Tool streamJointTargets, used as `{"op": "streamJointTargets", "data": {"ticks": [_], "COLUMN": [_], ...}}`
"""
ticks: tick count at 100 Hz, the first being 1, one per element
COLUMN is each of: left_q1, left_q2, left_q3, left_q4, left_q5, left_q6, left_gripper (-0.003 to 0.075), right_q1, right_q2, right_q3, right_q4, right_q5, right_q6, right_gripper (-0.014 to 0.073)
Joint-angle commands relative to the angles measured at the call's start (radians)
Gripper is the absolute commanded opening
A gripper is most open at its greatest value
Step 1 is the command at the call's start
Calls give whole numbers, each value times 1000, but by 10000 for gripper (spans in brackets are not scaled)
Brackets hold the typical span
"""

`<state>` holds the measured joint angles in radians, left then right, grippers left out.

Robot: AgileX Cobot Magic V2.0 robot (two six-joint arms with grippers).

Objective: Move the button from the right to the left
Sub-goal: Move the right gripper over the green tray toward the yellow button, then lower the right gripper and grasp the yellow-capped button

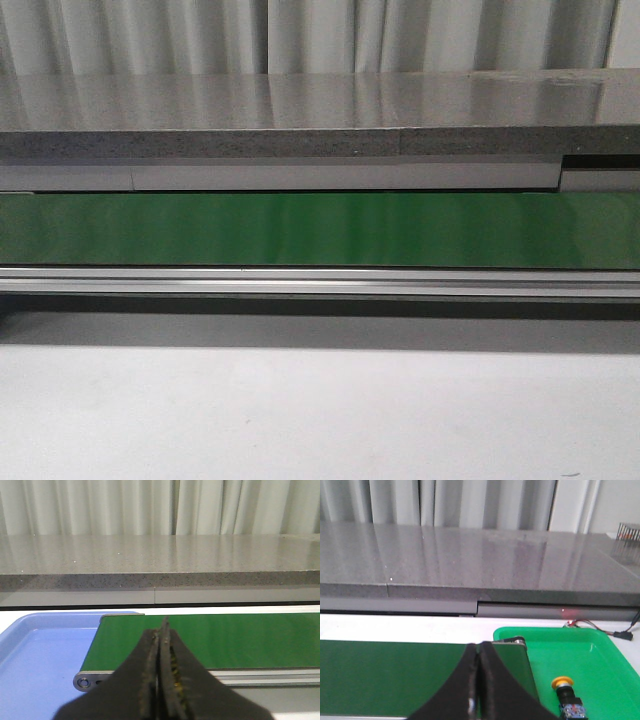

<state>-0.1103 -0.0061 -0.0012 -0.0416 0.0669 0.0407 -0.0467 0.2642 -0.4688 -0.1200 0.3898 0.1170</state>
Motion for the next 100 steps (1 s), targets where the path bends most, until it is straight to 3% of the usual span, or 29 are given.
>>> {"op": "streamJointTargets", "data": {"ticks": [1, 38, 65, 77, 94, 100], "left_q1": [2, 2, 2, 2, 2, 2], "left_q2": [-30, -30, -30, -30, -30, -30], "left_q3": [45, 45, 45, 45, 45, 45], "left_q4": [-10, -10, -10, -10, -10, -10], "left_q5": [-75, -75, -75, -75, -75, -75], "left_q6": [-10, -10, -10, -10, -10, -10], "left_gripper": [-20, -20, -20, -20, -20, -20], "right_q1": [-2, -8, -131, -197, -284, -316], "right_q2": [114, 500, 718, 793, 888, 915], "right_q3": [-86, -358, -503, -569, -629, -640], "right_q4": [-16, -10, -12, -9, -10, -16], "right_q5": [-35, 170, 315, 413, 544, 578], "right_q6": [-2, 16, -6, -29, -29, -29], "right_gripper": [-67, -67, -43, 129, 644, 650]}}
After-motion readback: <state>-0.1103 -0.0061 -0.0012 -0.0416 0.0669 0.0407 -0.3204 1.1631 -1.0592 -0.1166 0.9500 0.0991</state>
